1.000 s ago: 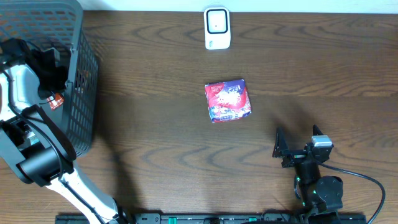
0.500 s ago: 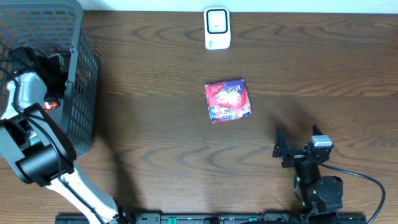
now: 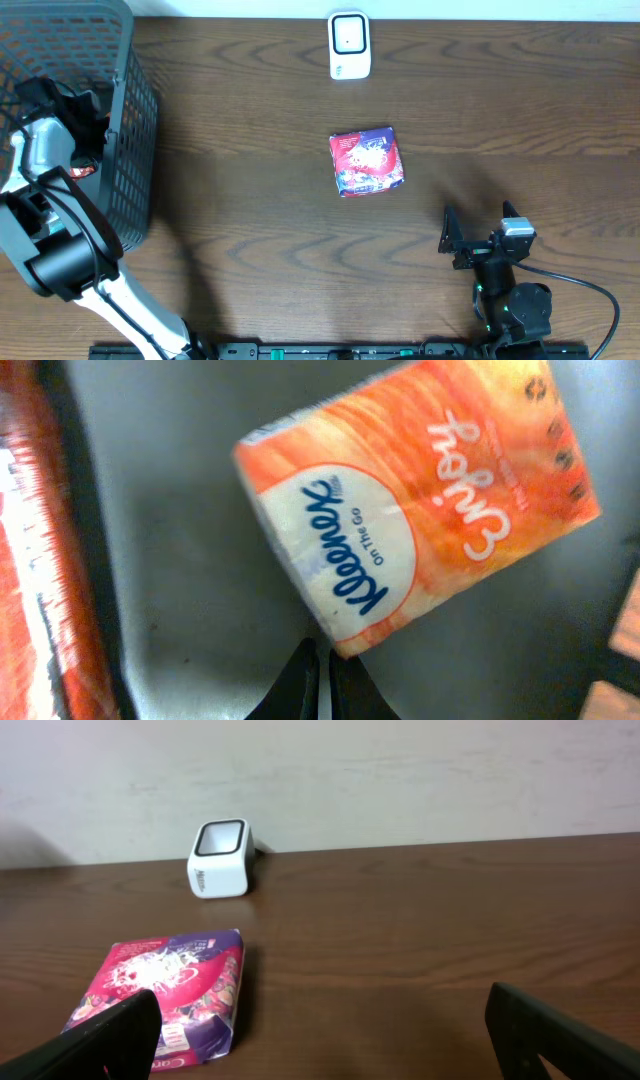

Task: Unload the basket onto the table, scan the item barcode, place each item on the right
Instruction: 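Reach the left gripper into the basket and grasp the red candy bar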

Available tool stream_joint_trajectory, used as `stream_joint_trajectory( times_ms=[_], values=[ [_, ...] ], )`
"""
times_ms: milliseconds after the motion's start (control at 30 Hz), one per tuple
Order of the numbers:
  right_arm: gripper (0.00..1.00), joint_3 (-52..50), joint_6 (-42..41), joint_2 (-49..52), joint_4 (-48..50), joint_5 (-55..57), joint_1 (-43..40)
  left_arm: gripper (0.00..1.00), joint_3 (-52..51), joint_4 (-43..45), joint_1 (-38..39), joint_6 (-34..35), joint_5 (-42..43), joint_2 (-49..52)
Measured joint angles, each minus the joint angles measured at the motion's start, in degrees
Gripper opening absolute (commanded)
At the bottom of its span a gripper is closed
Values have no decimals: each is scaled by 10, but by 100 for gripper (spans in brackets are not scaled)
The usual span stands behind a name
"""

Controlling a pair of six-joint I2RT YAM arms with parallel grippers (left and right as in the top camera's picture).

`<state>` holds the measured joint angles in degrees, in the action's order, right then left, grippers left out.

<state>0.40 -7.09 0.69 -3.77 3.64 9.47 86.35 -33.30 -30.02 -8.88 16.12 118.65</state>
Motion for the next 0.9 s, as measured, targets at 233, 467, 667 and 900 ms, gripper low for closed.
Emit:
stream_joint_trajectory(
  times_ms=[233, 467, 667, 900],
  values=[
    [99, 0, 0, 0, 0, 0, 0, 7, 6, 16, -17, 73, 0, -129],
    [99, 0, 0, 0, 0, 0, 0, 72, 29, 10, -17, 91, -1, -237],
    [99, 0, 0, 0, 0, 0, 0, 74, 29, -35, -17, 95, -58, -210],
    [99, 0, 0, 0, 0, 0, 0, 74, 19, -20, -17, 90, -105, -154]
  ],
)
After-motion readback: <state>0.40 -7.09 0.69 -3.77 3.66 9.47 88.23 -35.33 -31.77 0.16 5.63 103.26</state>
